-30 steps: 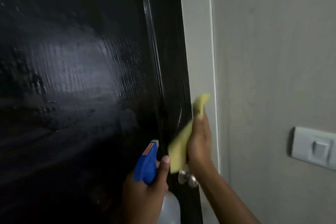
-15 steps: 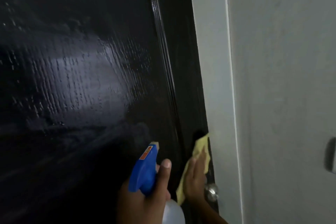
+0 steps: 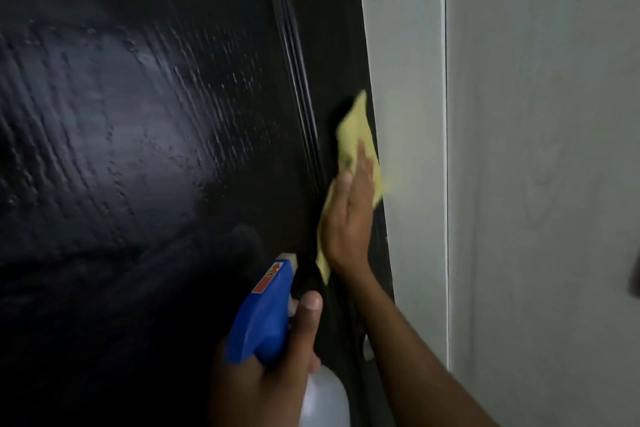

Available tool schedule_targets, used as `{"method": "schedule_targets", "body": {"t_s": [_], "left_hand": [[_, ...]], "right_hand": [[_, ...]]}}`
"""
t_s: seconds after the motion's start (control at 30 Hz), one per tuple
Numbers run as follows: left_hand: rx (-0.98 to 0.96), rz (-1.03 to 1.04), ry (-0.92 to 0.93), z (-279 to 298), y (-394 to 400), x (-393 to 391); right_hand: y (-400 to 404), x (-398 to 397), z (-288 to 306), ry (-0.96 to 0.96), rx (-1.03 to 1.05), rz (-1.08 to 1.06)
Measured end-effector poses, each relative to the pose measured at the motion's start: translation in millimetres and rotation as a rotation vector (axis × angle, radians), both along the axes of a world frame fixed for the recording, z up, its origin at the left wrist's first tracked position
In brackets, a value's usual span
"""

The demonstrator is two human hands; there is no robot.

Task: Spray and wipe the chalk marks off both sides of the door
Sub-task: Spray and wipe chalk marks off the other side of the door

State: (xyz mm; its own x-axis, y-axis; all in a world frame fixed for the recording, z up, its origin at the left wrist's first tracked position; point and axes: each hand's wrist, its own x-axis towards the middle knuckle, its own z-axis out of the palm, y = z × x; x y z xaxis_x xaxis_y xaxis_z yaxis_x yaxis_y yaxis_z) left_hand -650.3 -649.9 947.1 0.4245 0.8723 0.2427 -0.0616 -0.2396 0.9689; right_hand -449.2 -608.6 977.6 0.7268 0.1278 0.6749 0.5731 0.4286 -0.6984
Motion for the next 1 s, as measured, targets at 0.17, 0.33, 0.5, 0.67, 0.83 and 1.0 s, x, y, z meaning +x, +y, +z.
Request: {"method": "schedule_targets", "body": {"t_s": [0.17,0.33,0.5,0.67,0.83,1.0], "left_hand": [[0.362,0.008,0.031,44,-43,2],[0.382,-0.093,0.019,55,-35,6],[0.382,-0.072,0.002,62,-28,19],[0.461,-0.045,-0.012,46,-26,25],[0.423,0.016,0.09,11,-29,33],[0.378,0.074,0.155,-4,-28,50]], "right_hand": [[-14,-18,-109,0.484,-0.129,0.033],[-31,-17,-46,0.298,-0.198,0.032],[-18,-13,-33,0.064,-0.138,-0.013],[-11,-42,-142,0.506,-0.2,-0.038],[-16,-11,-133,0.455,-0.197,0.001],[-5,-8,-145,0.44,-0.177,-0.038]]}}
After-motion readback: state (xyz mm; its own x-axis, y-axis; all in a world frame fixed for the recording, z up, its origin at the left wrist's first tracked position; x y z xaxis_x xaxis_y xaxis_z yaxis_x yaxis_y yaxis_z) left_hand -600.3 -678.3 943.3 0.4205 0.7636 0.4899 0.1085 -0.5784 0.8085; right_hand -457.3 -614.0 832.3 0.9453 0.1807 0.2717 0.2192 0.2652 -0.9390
